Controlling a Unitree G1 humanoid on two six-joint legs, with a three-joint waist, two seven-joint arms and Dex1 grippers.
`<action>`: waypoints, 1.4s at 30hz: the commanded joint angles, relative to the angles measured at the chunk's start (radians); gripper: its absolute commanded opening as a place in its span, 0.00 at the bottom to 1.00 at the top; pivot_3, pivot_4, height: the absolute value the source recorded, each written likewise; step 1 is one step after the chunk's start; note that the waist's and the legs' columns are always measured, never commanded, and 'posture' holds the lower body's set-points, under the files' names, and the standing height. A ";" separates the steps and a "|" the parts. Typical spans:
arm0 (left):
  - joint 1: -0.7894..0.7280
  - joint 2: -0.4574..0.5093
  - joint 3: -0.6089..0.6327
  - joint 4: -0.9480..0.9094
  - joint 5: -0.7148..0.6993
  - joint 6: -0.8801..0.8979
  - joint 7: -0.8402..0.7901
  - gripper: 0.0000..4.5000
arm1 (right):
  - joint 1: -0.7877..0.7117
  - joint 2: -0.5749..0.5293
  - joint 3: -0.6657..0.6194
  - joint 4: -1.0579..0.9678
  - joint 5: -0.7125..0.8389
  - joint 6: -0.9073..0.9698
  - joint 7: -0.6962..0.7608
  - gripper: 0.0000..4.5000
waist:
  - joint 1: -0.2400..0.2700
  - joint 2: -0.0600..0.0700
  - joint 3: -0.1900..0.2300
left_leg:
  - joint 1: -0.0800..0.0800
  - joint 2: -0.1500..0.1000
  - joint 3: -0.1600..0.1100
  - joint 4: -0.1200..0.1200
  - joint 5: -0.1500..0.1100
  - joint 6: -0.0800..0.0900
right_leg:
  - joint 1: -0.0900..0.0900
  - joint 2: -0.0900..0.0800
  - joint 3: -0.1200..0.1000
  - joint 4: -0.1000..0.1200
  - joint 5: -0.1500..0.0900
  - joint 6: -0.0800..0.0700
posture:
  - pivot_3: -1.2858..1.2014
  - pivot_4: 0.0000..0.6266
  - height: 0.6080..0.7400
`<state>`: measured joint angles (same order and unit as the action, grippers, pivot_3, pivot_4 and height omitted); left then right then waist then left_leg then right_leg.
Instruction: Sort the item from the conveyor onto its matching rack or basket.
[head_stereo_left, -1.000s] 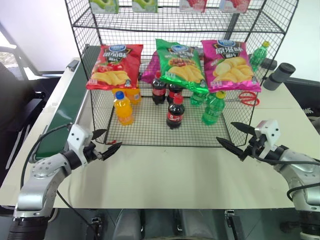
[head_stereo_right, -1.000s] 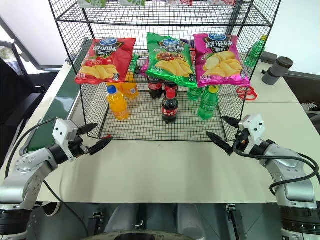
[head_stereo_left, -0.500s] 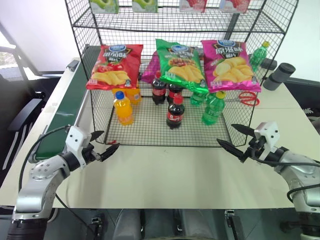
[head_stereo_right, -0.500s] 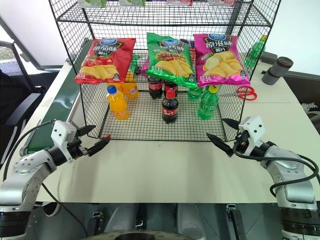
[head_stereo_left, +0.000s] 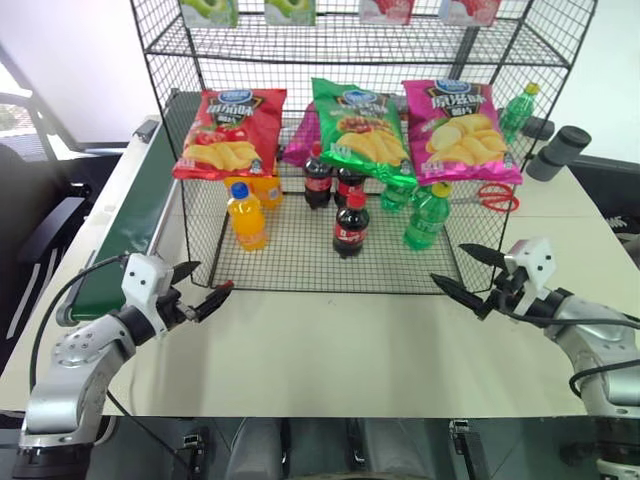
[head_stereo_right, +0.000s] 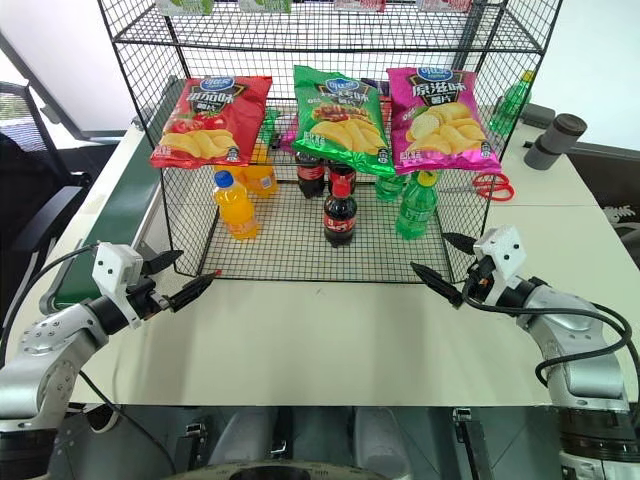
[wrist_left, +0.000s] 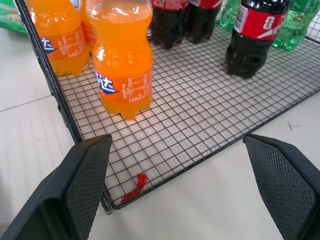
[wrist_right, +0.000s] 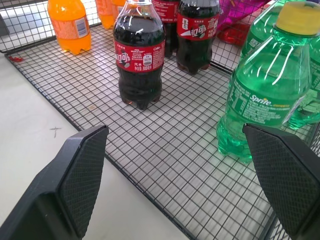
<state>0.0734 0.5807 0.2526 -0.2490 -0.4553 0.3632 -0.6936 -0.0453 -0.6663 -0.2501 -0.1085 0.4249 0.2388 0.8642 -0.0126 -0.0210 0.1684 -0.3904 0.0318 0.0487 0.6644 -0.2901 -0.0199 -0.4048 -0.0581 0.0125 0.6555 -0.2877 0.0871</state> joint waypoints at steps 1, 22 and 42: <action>-0.001 -0.016 0.053 -0.014 -0.013 -0.016 0.038 1.00 | -0.016 0.005 -0.009 0.002 -0.005 -0.019 -0.014 0.99 | 0.000 0.000 0.000 | 0.000 0.000 0.000 0.000 0.000 0.000 | 0.000 0.000 0.000 0.000 0.000 0.000 | 0.52 0.24 1.00; 0.067 -0.027 0.094 -0.041 -0.013 -0.043 0.073 1.00 | -0.012 0.011 -0.024 0.040 -0.005 -0.034 -0.009 0.99 | -0.001 0.000 0.000 | 0.004 0.000 0.000 0.001 0.000 0.000 | 0.000 0.002 0.003 0.006 0.000 0.000 | 0.52 0.24 1.00; 0.006 -0.025 0.068 0.035 0.010 -0.054 0.052 1.00 | -0.005 0.016 -0.040 0.055 -0.017 -0.049 -0.011 0.99 | -0.001 0.000 0.000 | 0.003 0.000 0.001 0.001 0.000 0.000 | 0.000 0.002 0.003 0.005 0.000 0.000 | 0.52 0.24 1.00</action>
<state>0.0903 0.5464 0.3052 -0.2068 -0.4452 0.3234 -0.6396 -0.0398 -0.6477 -0.2794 -0.0500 0.4050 0.2091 0.8545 -0.0133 -0.0210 0.1684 -0.3870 0.0321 0.0493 0.6655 -0.2900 -0.0198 -0.4046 -0.0560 0.0151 0.6607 -0.2879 0.0868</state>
